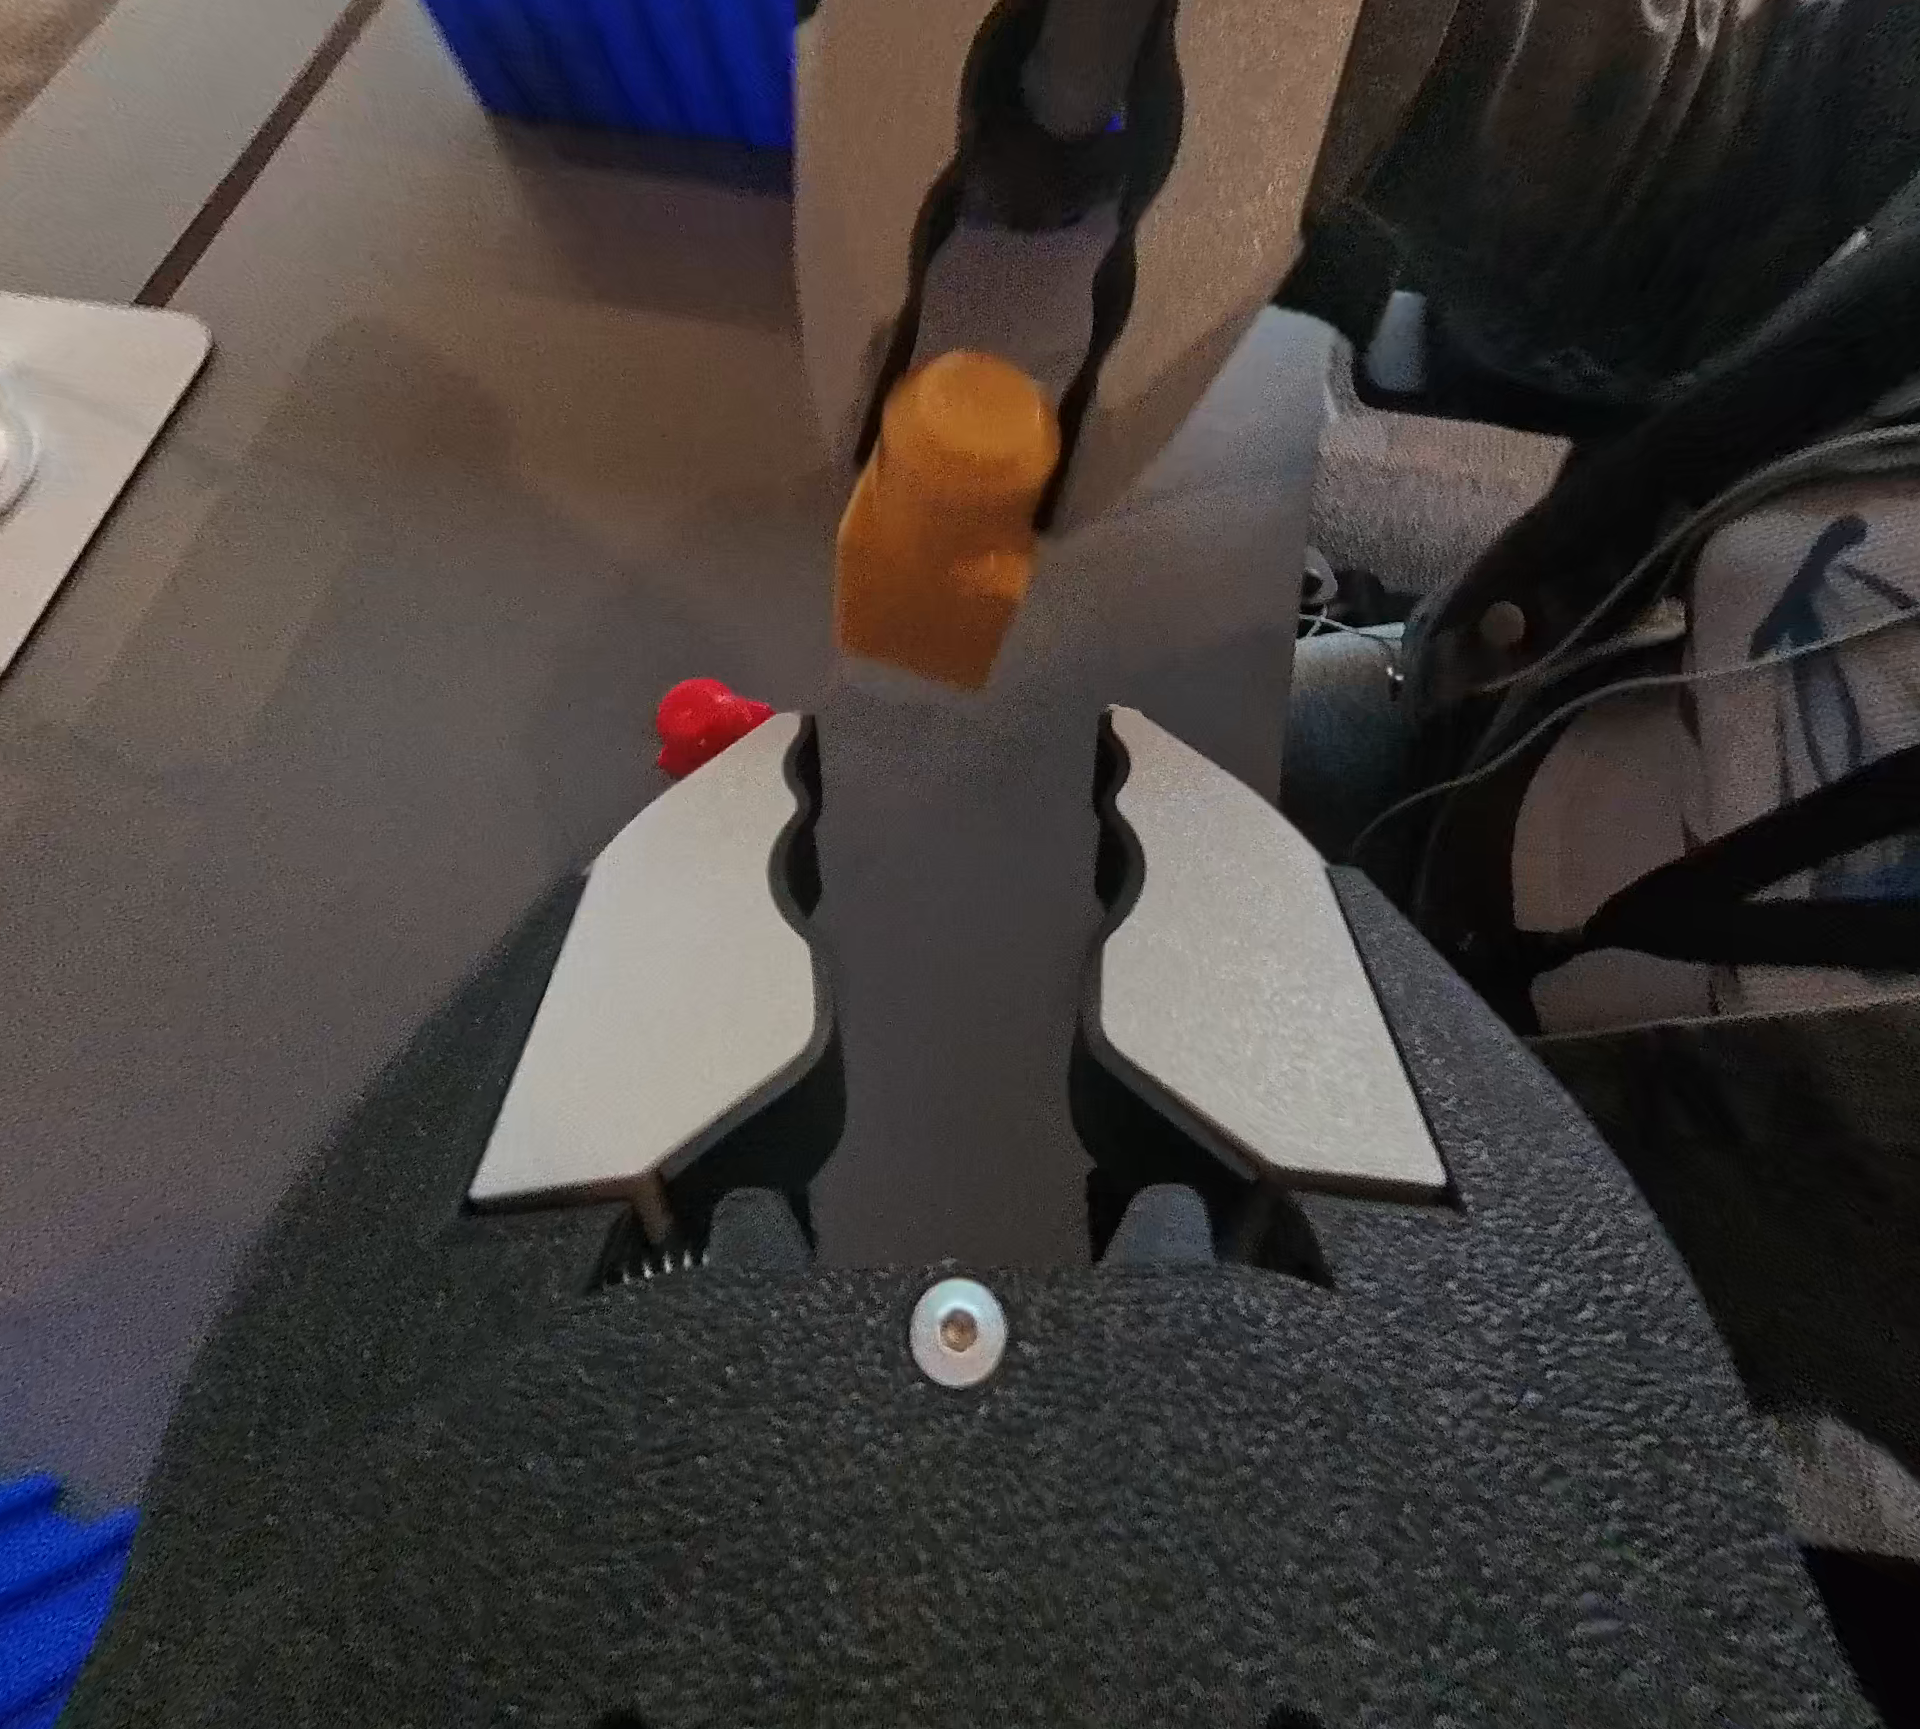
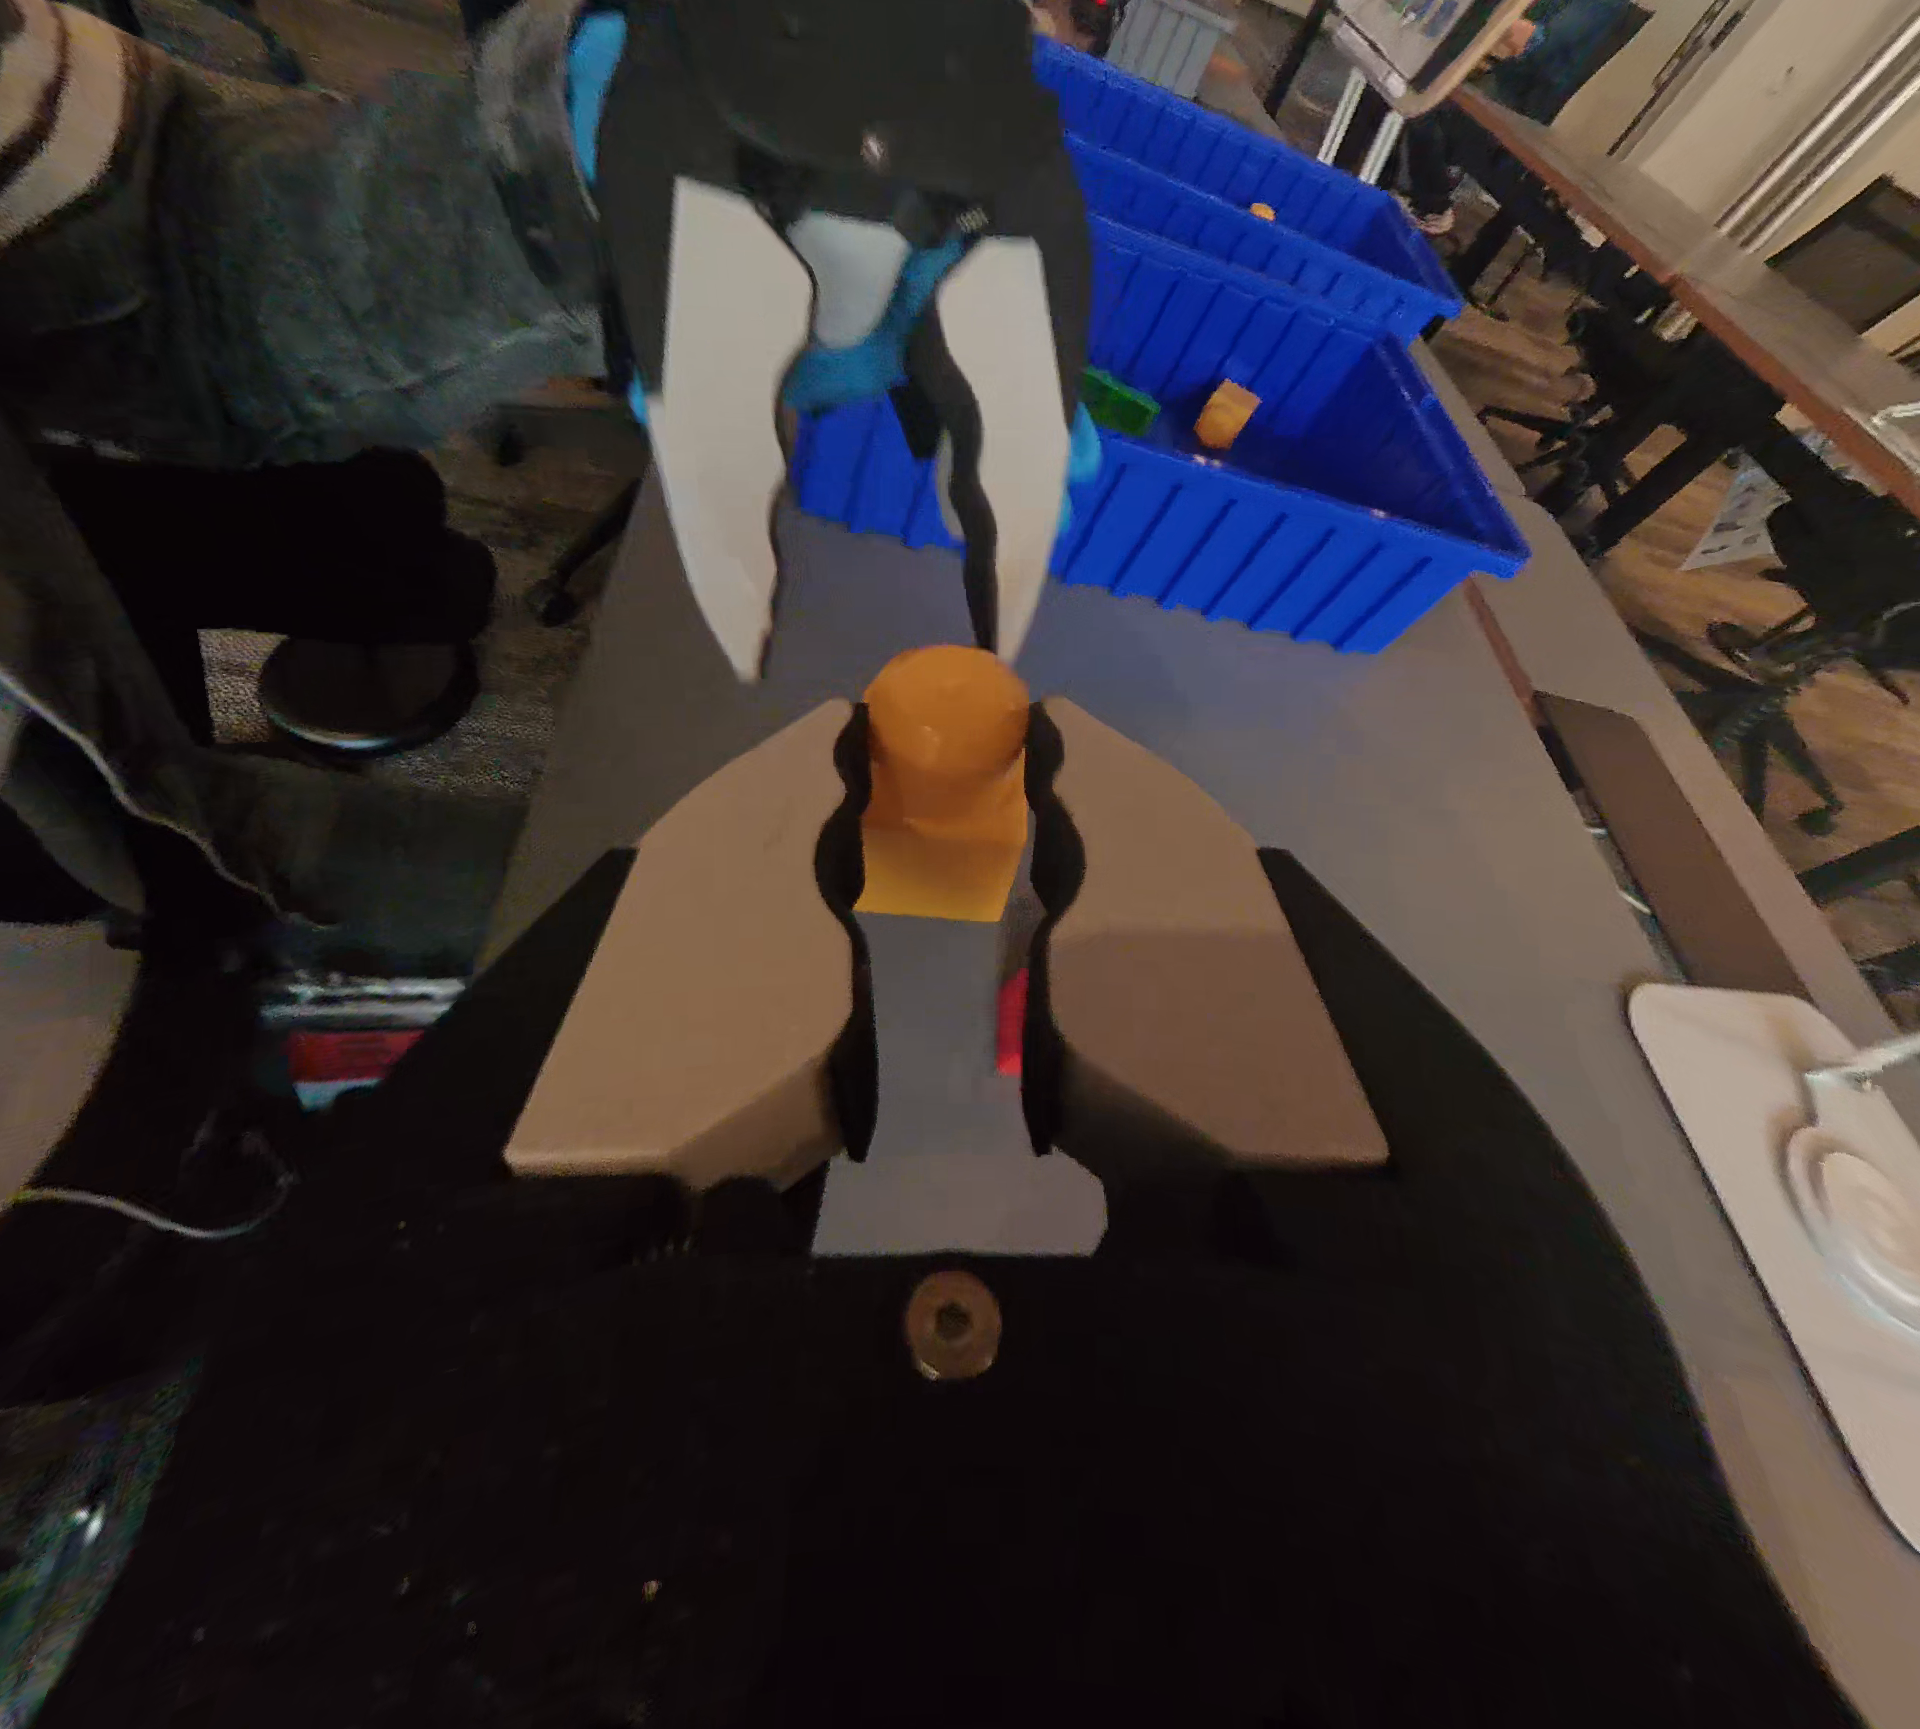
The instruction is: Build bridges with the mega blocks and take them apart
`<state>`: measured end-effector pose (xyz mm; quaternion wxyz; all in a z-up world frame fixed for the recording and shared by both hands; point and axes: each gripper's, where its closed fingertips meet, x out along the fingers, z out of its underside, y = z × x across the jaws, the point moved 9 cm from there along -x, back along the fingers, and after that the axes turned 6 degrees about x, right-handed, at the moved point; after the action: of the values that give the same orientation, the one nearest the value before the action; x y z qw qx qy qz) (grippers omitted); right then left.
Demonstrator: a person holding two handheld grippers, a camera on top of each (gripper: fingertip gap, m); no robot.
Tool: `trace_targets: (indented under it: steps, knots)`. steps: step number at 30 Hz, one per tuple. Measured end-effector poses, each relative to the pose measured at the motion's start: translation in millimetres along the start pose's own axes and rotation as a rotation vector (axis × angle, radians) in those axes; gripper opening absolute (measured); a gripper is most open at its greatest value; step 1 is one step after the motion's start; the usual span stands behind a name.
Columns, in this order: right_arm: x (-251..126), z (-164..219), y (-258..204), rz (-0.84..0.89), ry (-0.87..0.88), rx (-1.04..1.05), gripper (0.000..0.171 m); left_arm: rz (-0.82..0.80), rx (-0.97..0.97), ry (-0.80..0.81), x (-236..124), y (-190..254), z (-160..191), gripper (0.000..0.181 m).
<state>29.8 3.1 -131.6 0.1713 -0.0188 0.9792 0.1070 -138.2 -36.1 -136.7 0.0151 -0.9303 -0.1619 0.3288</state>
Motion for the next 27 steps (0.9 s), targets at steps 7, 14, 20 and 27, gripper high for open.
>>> trace_targets:
  steps: [7, 14, 20, 27]
  knots:
    - [-7, 70, 36, -0.070, -0.014, 0.072, 0.028, -0.191, -0.210, 0.275, -53, -5, 34, 0.057]
    - [15, 118, 61, -0.067, -0.052, 0.143, 0.028, -0.399, -0.234, 0.342, -103, -3, 44, 0.054]
    - [24, 131, 68, -0.072, -0.088, 0.178, 0.028, -0.471, -0.214, 0.354, -118, 1, 47, 0.052]
    - [35, 139, 66, -0.083, -0.120, 0.191, 0.028, -0.482, -0.225, 0.346, -119, -2, 55, 0.051]
